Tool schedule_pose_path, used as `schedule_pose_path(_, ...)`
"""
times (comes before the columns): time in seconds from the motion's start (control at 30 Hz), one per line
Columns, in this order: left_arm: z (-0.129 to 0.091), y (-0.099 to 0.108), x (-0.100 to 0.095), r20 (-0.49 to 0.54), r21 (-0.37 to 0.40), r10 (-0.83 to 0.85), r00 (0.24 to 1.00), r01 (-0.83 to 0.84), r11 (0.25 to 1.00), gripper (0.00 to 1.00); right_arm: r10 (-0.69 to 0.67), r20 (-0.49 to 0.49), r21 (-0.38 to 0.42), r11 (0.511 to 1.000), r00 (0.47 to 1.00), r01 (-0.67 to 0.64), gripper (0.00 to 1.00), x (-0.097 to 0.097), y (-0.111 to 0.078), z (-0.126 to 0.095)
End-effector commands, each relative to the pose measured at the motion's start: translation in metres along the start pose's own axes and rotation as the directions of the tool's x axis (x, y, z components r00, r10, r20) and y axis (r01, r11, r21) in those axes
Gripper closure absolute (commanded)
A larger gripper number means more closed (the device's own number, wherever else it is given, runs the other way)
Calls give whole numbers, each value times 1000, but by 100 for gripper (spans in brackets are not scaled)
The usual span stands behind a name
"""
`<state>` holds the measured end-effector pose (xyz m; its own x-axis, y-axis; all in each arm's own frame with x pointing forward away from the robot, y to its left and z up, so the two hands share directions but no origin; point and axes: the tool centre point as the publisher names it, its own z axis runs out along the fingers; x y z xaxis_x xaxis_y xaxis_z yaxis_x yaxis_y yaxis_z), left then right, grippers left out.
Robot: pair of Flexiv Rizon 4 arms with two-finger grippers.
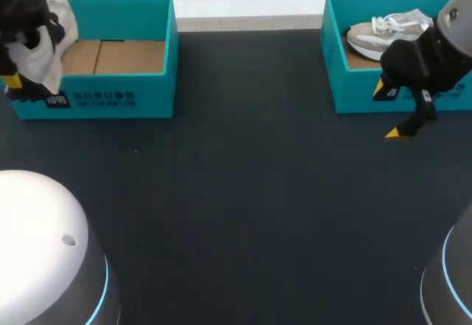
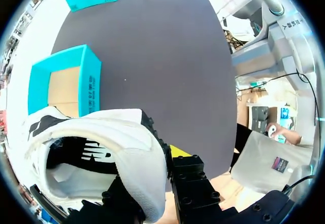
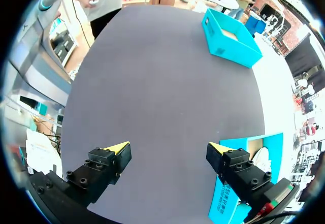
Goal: Take the shoe out of the shoebox, open the shoe tongue, remove and reinsert the insole, then place the shoe into the shoebox
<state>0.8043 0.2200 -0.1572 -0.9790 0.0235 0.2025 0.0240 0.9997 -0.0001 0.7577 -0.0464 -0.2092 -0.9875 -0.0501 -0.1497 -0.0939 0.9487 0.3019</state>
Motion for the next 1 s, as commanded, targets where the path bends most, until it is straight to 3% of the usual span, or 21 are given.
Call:
schedule_pose_path(0.03, -6, 31, -17, -22, 7, -13, 1000, 14, 1000, 100, -1, 1, 2, 1000, 1000, 1, 0, 1, 0, 1)
schedule_pose_path(0.17, -9, 58, -31, -25, -3, -35, 999, 35, 999, 100, -1, 1, 2, 1000, 1000, 1, 0, 1, 0, 1)
schedule_pose_path(0.3, -8, 78, -48, -36, -64, -19, 999, 16, 998, 100, -1, 1, 2, 1000, 1000, 1, 0, 1, 0, 1)
schedule_pose_path(0.43, -10, 101, -66, -26, -45, -8, 1000, 7, 999, 100, -1, 1, 2, 1000, 1000, 1, 0, 1, 0, 1)
schedule_pose_path(0.53, -12, 115, -80, -23, -78, -26, 999, 24, 997, 100, -1, 1, 2, 1000, 1000, 1, 0, 1, 0, 1)
schedule_pose_path(0.73, -18, 126, -105, -25, -100, 6, 1000, -8, 995, 100, -1, 1, 2, 1000, 1000, 1, 0, 1, 0, 1)
schedule_pose_path(1.0, -16, 116, -140, -30, -111, 32, 999, -36, 993, 100, -1, 1, 2, 1000, 1000, 1, 0, 1, 0, 1)
